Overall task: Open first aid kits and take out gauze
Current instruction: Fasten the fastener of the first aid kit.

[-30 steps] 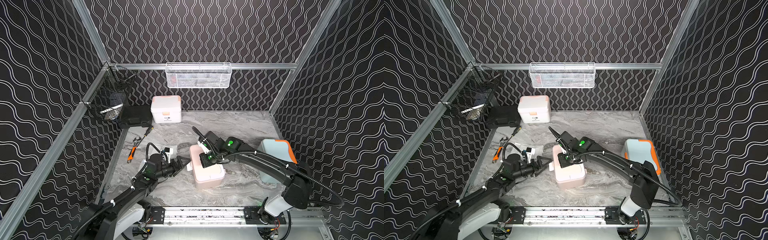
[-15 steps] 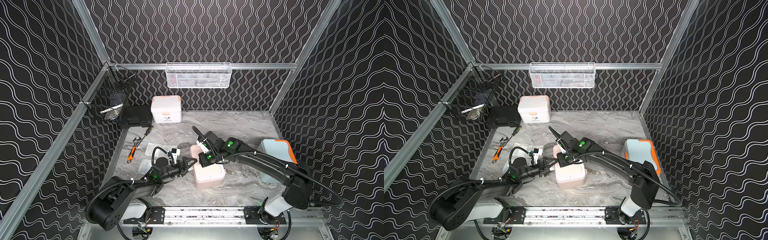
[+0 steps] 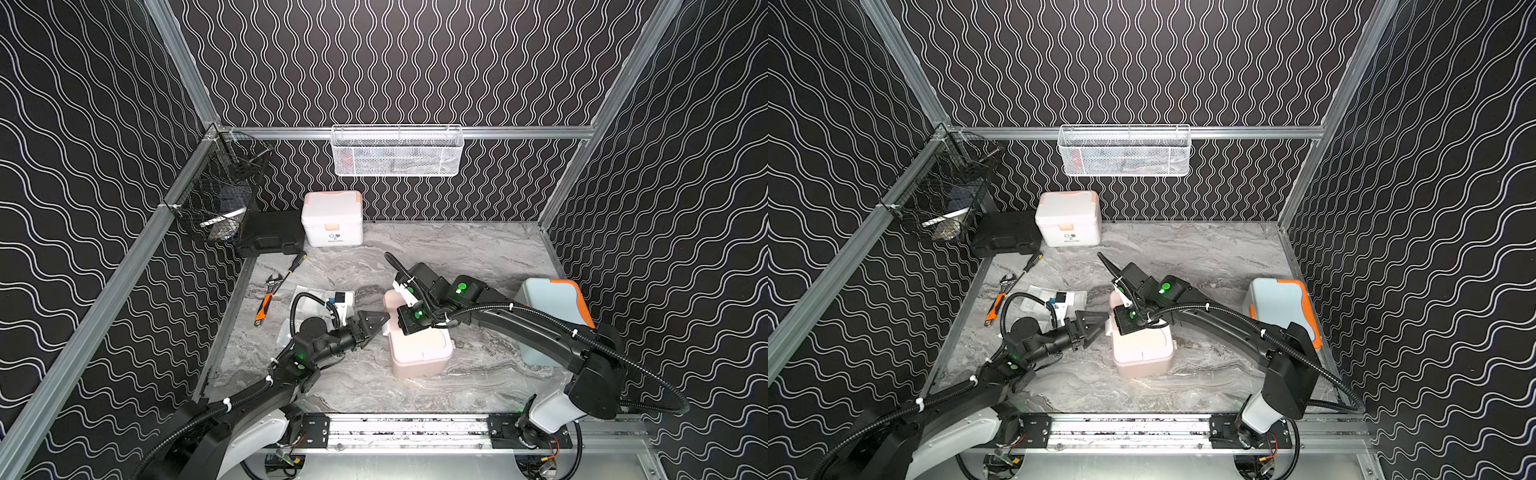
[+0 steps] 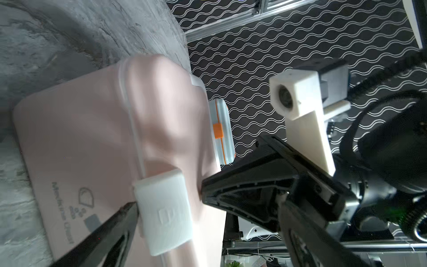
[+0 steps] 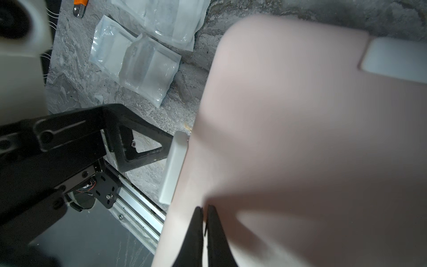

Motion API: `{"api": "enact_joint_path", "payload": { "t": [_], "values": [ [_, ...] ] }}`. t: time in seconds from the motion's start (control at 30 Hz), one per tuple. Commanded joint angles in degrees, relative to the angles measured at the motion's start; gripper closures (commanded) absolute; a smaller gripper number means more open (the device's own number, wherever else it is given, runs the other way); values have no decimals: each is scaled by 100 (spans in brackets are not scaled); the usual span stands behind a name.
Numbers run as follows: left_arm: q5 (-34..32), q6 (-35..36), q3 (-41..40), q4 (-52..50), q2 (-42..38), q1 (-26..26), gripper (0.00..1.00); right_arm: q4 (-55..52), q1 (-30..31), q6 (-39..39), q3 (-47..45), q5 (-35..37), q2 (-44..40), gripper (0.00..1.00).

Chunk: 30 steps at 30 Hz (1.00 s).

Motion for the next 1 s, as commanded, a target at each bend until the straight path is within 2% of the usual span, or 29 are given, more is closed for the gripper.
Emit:
{"api": "enact_joint_path", "payload": {
  "t": [0.0,0.17,0.33,0.43,0.5,0.63,0.73,0.97],
  "values": [
    [-49,272,93,-451,-32,4,1,-470,11,75,-46,13,32,90],
    [-254,579,235,-1437,-24,15,1,-521,6,85,-25,49,-43,90],
    [-745,1504,1058,-3988,-644,7,5,-604,5,85,65,211,-283,85],
    [-950,1832,1475,-4910,-832,-2,9,-642,-3,85,118,351,-416,78],
    [-1013,1974,1711,-5295,-847,-24,15,-685,-35,76,146,423,-504,73],
    [-1423,2328,2310,-6210,-770,-310,38,-673,-153,52,88,497,-717,66],
    [-1822,2569,2764,-6731,-587,-630,51,-716,-286,8,17,529,-783,64],
    [-2488,3113,3816,-7683,209,-1188,70,-775,-742,-147,-303,360,-1010,64]
  ]
}}
